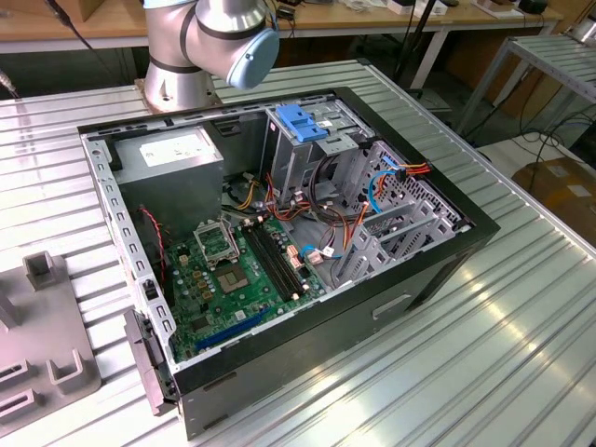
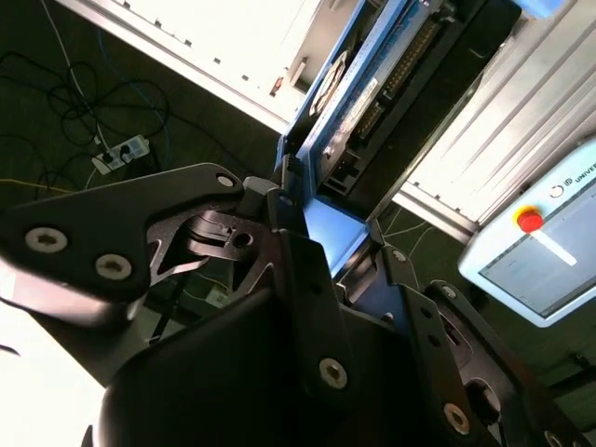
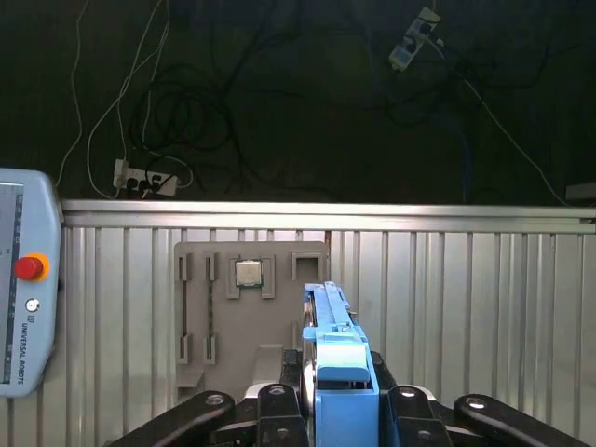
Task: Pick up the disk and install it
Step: 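Pick up the disk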
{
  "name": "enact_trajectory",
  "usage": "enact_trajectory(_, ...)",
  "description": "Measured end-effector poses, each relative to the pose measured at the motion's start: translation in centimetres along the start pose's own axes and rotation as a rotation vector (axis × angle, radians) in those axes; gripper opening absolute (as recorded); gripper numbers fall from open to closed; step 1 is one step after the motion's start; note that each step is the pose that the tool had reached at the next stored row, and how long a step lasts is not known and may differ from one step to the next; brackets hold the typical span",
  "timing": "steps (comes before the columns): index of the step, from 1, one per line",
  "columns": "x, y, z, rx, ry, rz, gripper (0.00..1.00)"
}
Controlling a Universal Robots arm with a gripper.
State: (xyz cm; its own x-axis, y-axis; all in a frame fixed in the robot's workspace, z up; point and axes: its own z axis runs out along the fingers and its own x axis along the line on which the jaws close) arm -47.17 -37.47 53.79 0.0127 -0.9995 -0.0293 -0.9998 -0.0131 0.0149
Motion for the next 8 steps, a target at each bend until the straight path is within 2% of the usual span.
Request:
enact_trajectory(4, -0.04, 0.02, -1.39, -0.0002, 0.0001, 0.0, 0.37)
enact_trajectory(8, -0.05, 0.02, -1.44, -0.0002, 0.0001, 0.0, 0.37)
